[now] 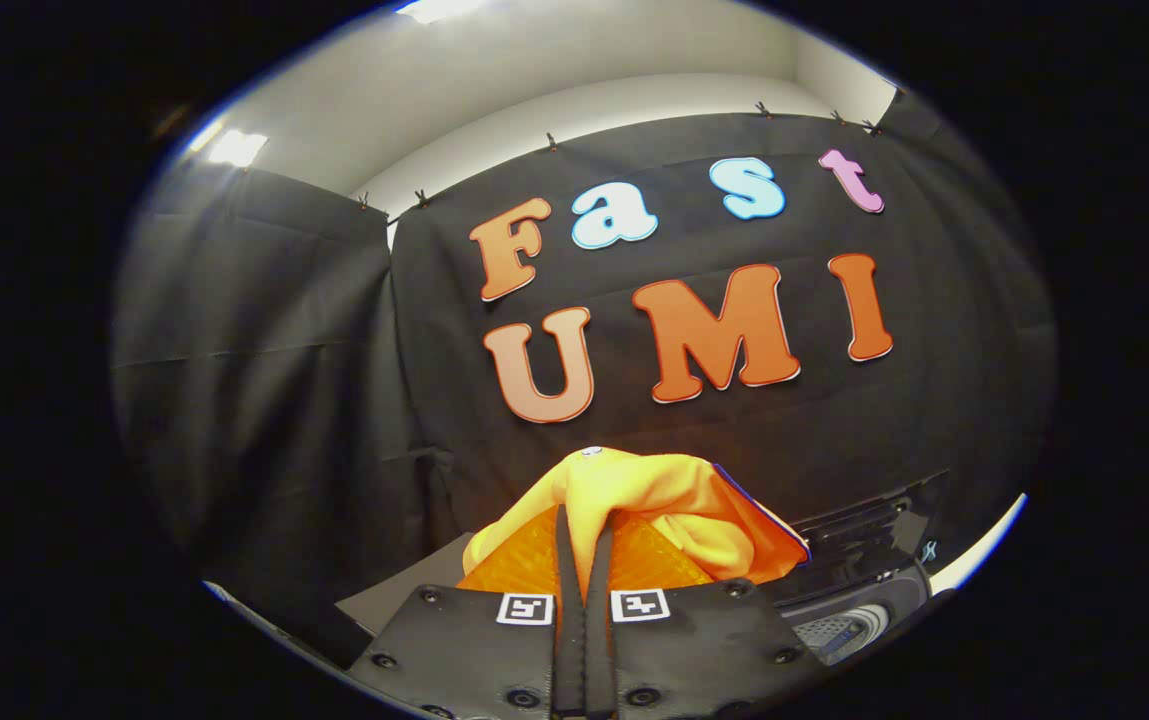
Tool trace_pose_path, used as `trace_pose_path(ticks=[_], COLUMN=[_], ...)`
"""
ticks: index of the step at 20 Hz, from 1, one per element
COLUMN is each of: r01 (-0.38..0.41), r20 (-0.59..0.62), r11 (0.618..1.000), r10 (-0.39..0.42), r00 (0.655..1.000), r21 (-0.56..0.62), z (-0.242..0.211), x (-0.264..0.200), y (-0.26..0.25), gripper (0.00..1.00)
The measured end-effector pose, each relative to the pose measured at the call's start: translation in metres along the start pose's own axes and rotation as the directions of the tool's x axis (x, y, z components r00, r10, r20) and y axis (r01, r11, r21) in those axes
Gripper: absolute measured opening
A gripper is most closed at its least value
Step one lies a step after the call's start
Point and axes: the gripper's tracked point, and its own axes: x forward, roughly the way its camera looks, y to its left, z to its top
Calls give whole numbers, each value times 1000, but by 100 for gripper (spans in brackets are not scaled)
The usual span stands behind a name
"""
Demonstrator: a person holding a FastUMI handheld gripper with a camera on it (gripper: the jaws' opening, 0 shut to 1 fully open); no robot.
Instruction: Put the clothes into the washing machine and then close the washing machine lid.
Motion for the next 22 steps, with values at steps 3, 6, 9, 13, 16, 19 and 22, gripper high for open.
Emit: trace_pose_path(ticks=[3, 6, 9, 13, 16, 19, 22], r01=[69, 136, 182, 223, 259, 290, 299], r20=[15, 24, 22, 0, -50, -116, -171], r11=[998, 990, 982, 973, 965, 956, 954], r10=[-69, -136, -182, -224, -261, -292, -297], r00=[998, 990, 983, 975, 964, 949, 939], r21=[-11, -28, -42, -53, -52, -34, -13], z=[10, 19, 18, 8, -19, -55, -90], x=[-18, -32, -42, -51, -43, -39, -32], y=[-45, -84, -117, -159, -195, -231, -260], gripper=[8, 8, 8, 8, 8, 8, 8])
